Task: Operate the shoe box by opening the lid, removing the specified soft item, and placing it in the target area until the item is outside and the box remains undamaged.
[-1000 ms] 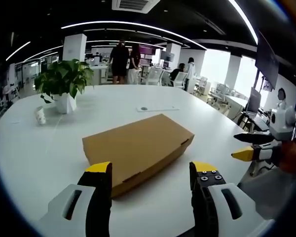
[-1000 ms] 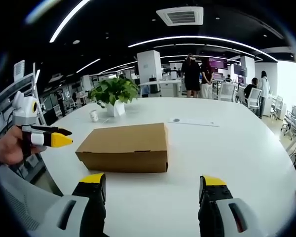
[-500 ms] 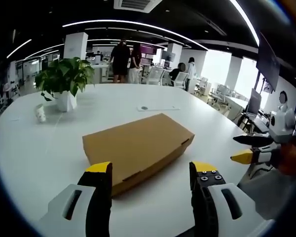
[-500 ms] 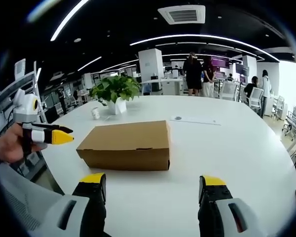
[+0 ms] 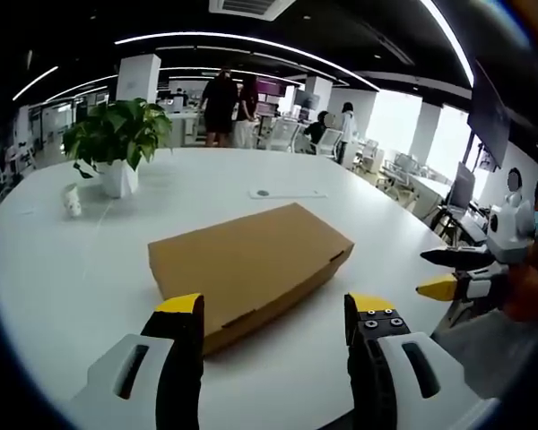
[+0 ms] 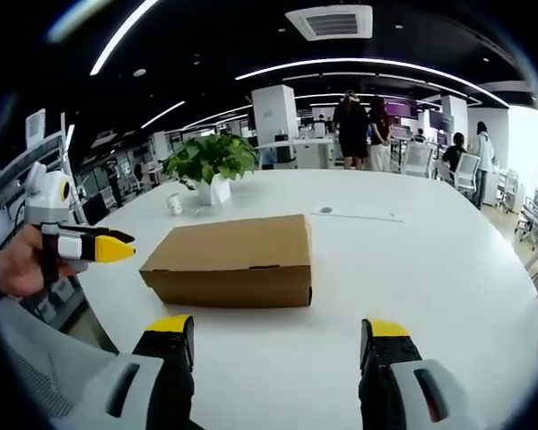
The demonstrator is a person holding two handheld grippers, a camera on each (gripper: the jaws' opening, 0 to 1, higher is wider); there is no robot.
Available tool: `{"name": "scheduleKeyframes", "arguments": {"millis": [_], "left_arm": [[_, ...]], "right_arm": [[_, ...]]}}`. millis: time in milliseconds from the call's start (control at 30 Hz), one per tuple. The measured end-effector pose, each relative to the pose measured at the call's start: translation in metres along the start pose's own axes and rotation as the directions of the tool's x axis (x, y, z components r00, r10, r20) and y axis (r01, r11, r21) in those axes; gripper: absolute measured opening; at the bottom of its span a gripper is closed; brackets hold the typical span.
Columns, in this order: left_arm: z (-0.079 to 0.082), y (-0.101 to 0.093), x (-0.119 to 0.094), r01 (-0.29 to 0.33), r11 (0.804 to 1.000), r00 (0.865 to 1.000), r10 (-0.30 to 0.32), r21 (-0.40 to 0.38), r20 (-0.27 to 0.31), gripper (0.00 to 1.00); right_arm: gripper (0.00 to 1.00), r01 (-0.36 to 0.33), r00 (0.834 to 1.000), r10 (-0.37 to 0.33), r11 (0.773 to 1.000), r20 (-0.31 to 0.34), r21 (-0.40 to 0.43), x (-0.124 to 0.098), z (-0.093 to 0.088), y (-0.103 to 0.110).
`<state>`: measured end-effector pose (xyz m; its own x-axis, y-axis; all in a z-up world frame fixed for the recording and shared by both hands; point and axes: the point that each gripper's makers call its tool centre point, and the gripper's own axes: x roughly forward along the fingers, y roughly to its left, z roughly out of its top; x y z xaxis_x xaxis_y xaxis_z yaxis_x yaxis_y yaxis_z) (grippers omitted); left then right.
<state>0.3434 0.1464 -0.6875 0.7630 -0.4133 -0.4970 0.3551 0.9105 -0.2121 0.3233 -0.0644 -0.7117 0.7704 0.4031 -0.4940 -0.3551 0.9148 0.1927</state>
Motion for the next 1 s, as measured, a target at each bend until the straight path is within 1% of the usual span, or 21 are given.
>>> {"name": "scheduleKeyframes", "arguments": {"millis": [33,133,233,300,567,733,1000], "left_arm": [[0.001,0.000,0.000,0.002,1.000,1.000,-0.002,0.002,0.002,0.65],[0.001,0.004,0.002,0.005,1.000,1.000,-0.005,0.008,-0.001,0.65],[-0.001,0.010,0.003,-0.001,1.000,1.000,0.000,-0.027,-0.007,0.65],[-0.001,0.012,0.003,-0.005,0.999,1.000,0.005,-0.037,-0.006,0.65],[-0.004,0.012,0.006,-0.009,1.000,0.999,0.008,-0.005,-0.036,0.66],[-0.004,0.021,0.009,-0.013,1.000,0.999,0.013,0.006,-0.049,0.66],[-0.013,0.037,0.011,-0.034,0.999,0.997,0.034,0.002,-0.074,0.66]], "right_arm": [[0.74,-0.004,1.000,0.004,1.000,0.004,0.011,0.001,0.000,0.000],[0.74,-0.005,1.000,0.005,1.000,-0.012,-0.005,0.006,-0.003,0.000],[0.74,-0.009,1.000,0.009,1.000,-0.012,0.001,0.007,-0.002,0.000],[0.74,-0.009,1.000,0.009,1.000,-0.015,0.002,0.007,-0.002,-0.001],[0.74,-0.008,1.000,0.008,1.000,-0.025,0.030,0.012,-0.004,-0.012],[0.73,-0.019,0.999,0.020,0.999,-0.033,0.028,0.021,-0.001,-0.016],[0.73,-0.031,0.998,0.031,0.999,-0.046,0.017,0.035,0.000,-0.020]]}}
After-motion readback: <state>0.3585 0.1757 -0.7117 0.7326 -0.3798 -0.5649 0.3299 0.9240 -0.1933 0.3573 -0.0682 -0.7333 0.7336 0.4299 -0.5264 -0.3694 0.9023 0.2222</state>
